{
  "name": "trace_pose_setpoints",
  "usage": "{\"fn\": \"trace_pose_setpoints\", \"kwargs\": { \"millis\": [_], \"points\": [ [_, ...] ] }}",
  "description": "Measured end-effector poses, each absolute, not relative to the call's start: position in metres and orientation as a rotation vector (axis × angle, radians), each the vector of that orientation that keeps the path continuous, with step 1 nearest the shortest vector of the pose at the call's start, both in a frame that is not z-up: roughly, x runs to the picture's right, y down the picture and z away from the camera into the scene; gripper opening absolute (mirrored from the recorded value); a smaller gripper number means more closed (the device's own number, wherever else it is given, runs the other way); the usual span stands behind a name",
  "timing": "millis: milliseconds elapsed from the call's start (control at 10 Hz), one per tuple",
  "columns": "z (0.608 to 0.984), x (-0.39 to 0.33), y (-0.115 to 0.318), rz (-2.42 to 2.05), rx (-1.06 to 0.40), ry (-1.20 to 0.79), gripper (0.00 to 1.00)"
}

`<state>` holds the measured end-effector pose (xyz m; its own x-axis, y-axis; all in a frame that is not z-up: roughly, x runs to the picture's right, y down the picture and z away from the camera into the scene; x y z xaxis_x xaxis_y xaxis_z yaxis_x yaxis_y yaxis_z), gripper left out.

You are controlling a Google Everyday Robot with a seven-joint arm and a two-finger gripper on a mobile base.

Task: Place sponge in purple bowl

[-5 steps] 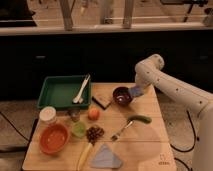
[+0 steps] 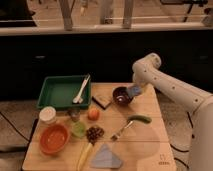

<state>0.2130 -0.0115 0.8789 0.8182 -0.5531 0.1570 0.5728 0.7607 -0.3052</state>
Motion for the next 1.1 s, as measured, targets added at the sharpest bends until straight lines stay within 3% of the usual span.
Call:
{"fn": "trace_pose_setpoints", "kwargs": {
  "millis": [1100],
  "points": [
    [0.892, 0.188, -0.018, -0.702, -0.363, -0.103, 0.04]
  ]
}}
